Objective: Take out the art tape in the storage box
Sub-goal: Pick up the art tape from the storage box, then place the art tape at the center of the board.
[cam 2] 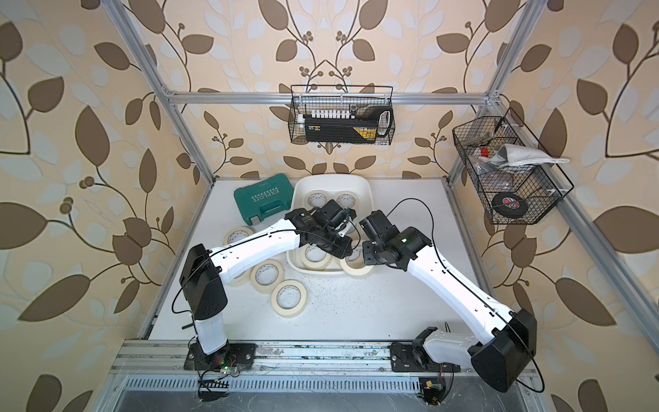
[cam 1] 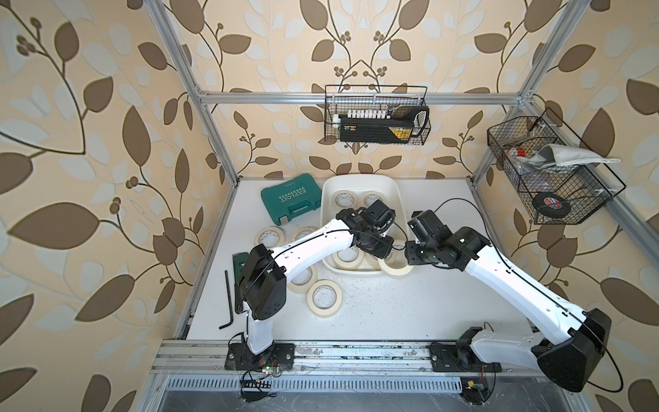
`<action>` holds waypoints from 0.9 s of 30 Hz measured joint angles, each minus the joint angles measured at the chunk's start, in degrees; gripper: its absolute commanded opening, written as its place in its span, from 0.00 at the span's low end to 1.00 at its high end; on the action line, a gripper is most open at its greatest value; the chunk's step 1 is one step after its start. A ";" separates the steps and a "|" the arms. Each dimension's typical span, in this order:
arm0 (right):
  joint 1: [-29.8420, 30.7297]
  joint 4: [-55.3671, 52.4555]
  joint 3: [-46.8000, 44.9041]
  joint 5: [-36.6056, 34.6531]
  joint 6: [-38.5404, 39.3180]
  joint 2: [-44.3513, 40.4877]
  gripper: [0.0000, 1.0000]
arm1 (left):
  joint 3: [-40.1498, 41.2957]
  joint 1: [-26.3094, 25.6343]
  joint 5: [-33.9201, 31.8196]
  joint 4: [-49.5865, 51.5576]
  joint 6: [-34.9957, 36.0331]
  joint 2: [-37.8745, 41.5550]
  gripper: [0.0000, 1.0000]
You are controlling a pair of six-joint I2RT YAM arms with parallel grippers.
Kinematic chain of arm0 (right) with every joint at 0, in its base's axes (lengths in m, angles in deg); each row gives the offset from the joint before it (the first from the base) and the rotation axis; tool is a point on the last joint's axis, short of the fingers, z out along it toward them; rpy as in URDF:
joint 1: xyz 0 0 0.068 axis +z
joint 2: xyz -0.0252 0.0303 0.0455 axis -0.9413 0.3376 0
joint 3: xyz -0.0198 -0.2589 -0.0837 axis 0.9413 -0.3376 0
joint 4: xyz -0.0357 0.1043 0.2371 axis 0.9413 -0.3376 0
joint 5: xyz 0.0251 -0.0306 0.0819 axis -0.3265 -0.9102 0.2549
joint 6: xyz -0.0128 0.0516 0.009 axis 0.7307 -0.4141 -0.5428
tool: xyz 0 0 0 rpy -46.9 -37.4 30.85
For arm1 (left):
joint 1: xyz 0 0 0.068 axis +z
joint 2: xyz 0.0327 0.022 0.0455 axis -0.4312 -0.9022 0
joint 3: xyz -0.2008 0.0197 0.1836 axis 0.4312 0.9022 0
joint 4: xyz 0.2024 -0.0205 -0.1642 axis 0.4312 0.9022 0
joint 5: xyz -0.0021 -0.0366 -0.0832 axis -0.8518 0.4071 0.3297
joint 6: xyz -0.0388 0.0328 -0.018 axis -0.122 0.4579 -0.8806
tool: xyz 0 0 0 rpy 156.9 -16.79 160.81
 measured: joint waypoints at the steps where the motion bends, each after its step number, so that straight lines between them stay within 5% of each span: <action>1: -0.04 0.00 0.00 0.24 -0.04 -0.66 0.61 | 0.46 0.00 0.02 0.07 -0.07 0.02 0.06; 9: -0.04 0.02 0.00 3.19 0.20 -6.69 0.67 | 9.18 -1.53 -1.09 1.66 -1.31 3.23 0.03; 18: -0.22 0.13 0.00 3.65 0.20 -9.75 0.70 | 22.77 -9.99 -4.57 -0.46 -4.35 13.75 0.00; 27: -0.70 0.94 -0.26 4.59 0.15 -7.87 0.70 | 32.87 -12.79 -14.21 -3.15 -13.18 14.69 0.00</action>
